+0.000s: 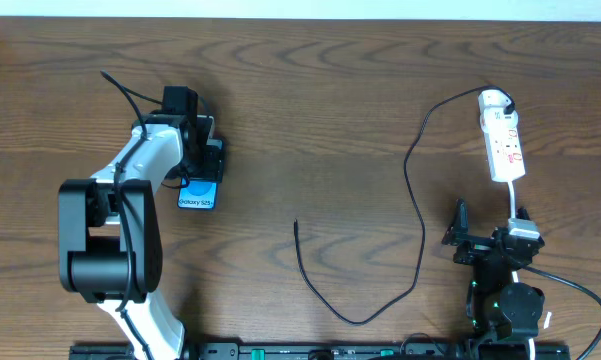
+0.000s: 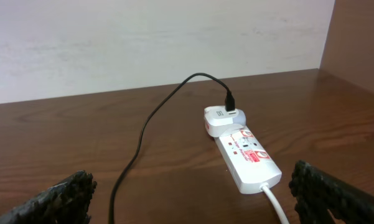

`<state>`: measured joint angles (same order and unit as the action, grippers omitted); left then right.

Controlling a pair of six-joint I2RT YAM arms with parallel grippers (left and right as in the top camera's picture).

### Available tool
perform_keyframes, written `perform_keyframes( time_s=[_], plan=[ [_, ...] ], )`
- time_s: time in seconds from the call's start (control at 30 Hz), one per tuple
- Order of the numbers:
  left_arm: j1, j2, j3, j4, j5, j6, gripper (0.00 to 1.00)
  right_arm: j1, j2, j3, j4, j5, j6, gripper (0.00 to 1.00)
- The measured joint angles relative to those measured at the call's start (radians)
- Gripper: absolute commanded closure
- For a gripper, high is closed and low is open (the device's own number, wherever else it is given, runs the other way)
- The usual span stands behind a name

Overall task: Plug charger to phone and switch on socket
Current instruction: 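Close the left gripper on the phone's bottom edge, then lift the phone with the left gripper and tilt it upright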

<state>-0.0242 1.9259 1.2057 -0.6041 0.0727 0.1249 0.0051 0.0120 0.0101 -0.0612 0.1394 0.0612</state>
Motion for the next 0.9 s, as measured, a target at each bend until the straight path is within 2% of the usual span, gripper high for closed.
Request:
perform_keyframes(
  time_s=[0.4, 0.57, 0.7, 0.8, 0.9],
  plan=[
    [0.0, -0.101, 0.0, -0.025, 0.035, 0.0, 0.93, 0.0, 0.0, 0.0, 0.0, 0.0, 0.0, 0.01],
    [0.0, -0.101, 0.0, -0.013, 0.211, -0.007, 0.93, 0.0, 0.0, 0.0, 0.0, 0.0, 0.0, 0.01],
    [0.0, -0.101, 0.0, 0.062, 0.43, -0.073, 0.93, 0.0, 0.0, 0.0, 0.0, 0.0, 0.0, 0.01],
    [0.0, -0.101, -0.001, 0.164, 0.595, -0.187, 0.93, 0.0, 0.0, 0.0, 0.0, 0.0, 0.0, 0.01],
    [-0.001, -0.101, -0.001, 0.259, 0.688, -0.334, 0.93, 0.0, 0.0, 0.0, 0.0, 0.0, 0.0, 0.01]
  ],
)
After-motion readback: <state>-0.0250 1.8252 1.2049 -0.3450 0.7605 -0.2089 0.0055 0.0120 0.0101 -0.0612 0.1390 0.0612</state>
